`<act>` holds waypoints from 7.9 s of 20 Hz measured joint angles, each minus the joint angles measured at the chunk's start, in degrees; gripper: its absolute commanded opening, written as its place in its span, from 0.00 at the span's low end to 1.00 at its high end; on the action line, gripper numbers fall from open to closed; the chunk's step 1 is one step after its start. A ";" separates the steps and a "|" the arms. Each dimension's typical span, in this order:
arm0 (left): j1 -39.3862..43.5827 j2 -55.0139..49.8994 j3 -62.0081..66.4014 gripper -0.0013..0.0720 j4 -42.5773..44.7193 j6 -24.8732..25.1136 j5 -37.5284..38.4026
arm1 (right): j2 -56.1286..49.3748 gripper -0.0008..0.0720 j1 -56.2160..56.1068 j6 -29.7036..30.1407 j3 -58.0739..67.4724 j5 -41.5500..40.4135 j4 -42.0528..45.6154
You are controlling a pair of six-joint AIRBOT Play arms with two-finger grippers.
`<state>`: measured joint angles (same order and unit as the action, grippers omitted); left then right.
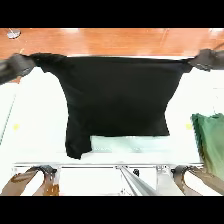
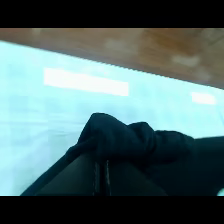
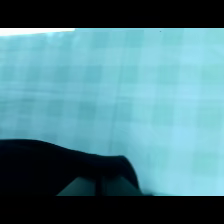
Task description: Fold the shirts.
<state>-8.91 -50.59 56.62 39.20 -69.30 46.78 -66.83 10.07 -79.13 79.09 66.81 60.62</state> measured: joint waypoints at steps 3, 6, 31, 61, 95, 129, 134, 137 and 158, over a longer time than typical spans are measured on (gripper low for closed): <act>5.18 -10.62 2.12 0.05 -0.63 0.61 -6.88 | -12.96 0.04 0.00 -0.20 6.03 -3.15 -3.93; 8.48 -19.67 5.68 0.23 -1.03 0.26 -9.68 | -23.43 0.28 0.00 -0.22 12.52 -4.39 -10.08; -8.44 -11.74 -37.20 0.47 -0.02 2.32 20.57 | 0.72 0.86 25.57 9.29 -42.88 5.35 -12.50; -0.79 -8.50 17.16 0.05 -5.29 2.73 20.17 | -11.72 0.04 0.48 -0.74 22.64 8.37 -11.15; 3.93 -8.87 21.70 0.05 22.05 -9.66 16.35 | 1.49 0.04 0.42 0.22 5.33 4.46 5.84; -20.41 -11.26 -30.73 0.97 8.31 -4.31 22.53 | -8.85 0.86 21.70 13.16 -25.90 5.77 -20.63; -21.18 -10.62 -37.38 0.97 -2.25 4.46 18.60 | -7.08 0.86 21.14 14.84 -29.97 6.32 -22.69; -19.89 -10.64 -39.12 0.97 -7.39 9.46 16.09 | -6.80 0.86 19.41 15.10 -30.58 6.03 -23.61; -12.04 -13.60 -34.62 0.05 -11.34 15.72 17.75 | -10.43 0.86 29.49 4.90 -34.29 9.11 -6.36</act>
<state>-20.95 -64.18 22.00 27.86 -53.58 64.53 -77.25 39.55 -74.24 44.80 75.92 54.26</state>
